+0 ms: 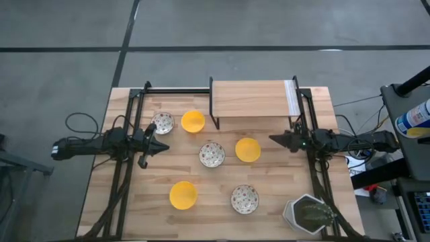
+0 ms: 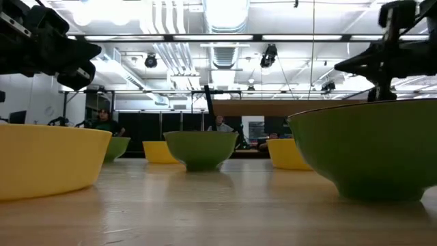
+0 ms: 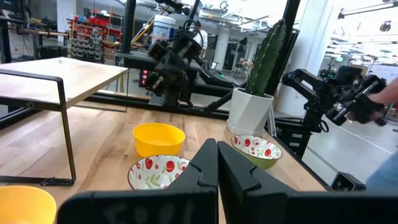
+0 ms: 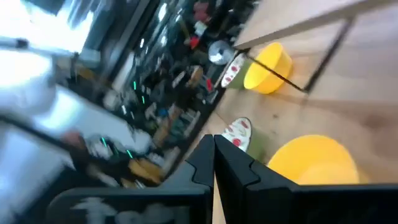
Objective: Pick & Place Mini bowls
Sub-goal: Put the middle right yellow bowl on the shelf
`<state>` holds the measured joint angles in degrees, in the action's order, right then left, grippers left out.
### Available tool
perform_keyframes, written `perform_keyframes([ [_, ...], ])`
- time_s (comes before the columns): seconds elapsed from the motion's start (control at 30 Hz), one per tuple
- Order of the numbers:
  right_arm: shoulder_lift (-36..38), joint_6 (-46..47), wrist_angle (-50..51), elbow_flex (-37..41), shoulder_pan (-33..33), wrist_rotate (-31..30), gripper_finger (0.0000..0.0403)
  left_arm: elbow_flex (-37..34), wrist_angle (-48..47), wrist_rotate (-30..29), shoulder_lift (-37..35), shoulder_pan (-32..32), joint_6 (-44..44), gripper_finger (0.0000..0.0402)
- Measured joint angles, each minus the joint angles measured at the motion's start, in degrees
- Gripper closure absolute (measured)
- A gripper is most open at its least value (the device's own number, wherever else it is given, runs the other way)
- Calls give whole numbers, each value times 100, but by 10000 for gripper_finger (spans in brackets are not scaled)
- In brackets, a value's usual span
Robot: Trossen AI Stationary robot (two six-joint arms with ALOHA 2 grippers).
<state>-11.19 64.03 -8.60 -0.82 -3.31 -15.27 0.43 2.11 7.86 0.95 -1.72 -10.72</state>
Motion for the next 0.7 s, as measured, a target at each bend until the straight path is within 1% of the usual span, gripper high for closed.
perform_keyframes([
  [0.07,-133,654,-1,0,-3,14,394,-2,0,2,2,1,0,402],
  [0.13,-299,1138,-88,-11,-23,156,394,-1,0,1,2,1,0,402],
  [0.27,-787,1691,-101,-349,-60,480,394,0,0,2,2,0,0,402],
  [0.33,-1128,1821,-110,-630,-87,514,394,-2,2,2,2,0,0,402],
  [0.47,-1916,2002,-129,-1338,-121,1030,394,-1,1,0,1,0,0,402],
  [0.6,-2653,1998,-113,-1976,-118,1086,394,-2,0,1,2,0,0,402],
  [0.67,-3007,1988,155,-2272,-107,1093,394,-2,1,1,2,0,0,402],
  [0.7,-3201,2044,463,-2442,-105,1103,394,-1,0,0,0,0,0,402],
])
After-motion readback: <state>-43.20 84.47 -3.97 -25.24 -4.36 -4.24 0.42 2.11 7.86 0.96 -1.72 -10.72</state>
